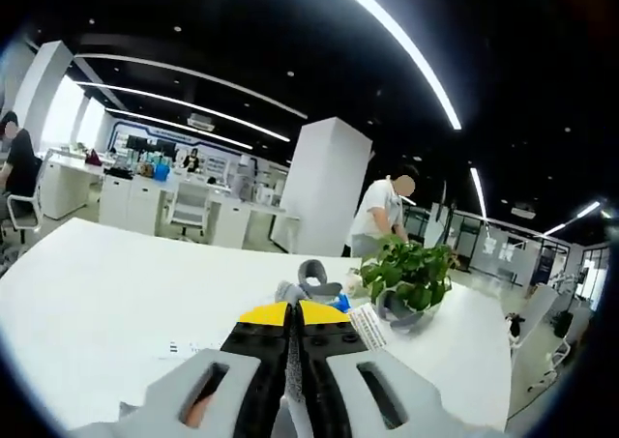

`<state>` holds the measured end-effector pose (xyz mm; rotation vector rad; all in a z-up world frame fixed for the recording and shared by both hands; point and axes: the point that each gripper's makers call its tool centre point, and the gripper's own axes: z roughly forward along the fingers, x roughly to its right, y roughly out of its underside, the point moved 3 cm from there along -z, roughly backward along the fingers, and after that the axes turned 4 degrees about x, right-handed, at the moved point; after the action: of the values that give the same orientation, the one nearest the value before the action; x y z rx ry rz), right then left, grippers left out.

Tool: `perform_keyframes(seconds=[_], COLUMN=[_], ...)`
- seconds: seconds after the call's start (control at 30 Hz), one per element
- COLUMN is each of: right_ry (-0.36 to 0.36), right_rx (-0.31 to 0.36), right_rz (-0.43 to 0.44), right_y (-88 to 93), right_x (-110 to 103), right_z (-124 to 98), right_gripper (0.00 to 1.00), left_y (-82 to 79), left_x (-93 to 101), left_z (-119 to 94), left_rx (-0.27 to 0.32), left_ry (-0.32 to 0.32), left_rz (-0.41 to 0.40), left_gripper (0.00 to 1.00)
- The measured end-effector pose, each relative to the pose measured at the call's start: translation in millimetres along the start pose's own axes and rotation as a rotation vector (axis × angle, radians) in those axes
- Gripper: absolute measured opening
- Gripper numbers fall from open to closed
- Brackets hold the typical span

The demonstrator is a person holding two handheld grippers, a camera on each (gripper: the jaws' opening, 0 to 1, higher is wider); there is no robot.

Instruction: Fold the towel on the table until its edges align and the towel forms a compact rectangular stack.

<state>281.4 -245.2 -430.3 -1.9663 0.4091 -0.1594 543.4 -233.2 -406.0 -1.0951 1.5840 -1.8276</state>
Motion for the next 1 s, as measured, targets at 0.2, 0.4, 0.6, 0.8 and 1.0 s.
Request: perform_keyframes(seconds=[0.2, 0.4, 0.6, 0.8, 1.0], right_ry=[-0.029, -0.05, -0.076, -0.094, -0.104], right_rx=[-0.004, -0.014, -0.051, -0.099, -0.125], right_rz=[-0.001, -0.005, -0.022, -0.043, -0.055], right_y=[-2.3, 0.6, 13.4, 32.7, 47.8], right_x=[0, 2, 6, 8, 9], right_z=[18, 40, 66, 89, 110], right_gripper=[0.03, 0.03, 0.03, 0.03, 0.03], left_y=[4.2, 13.2, 36.5, 69.0, 93.6], left_x=[-15.1, -31.8, -56.1, -105.3, -145.4], left_z=[-5, -8, -18, -25, -25], left_rx=[0.002, -0.003, -0.014, -0.032, -0.05], left_ry=[-0.005, -0.012, -0.019, -0.057, -0.086], left_rz=[-0.013, -0.017, -0.042, -0.084, -0.111], left_gripper=[0.02, 0.02, 0.02, 0.02, 0.03])
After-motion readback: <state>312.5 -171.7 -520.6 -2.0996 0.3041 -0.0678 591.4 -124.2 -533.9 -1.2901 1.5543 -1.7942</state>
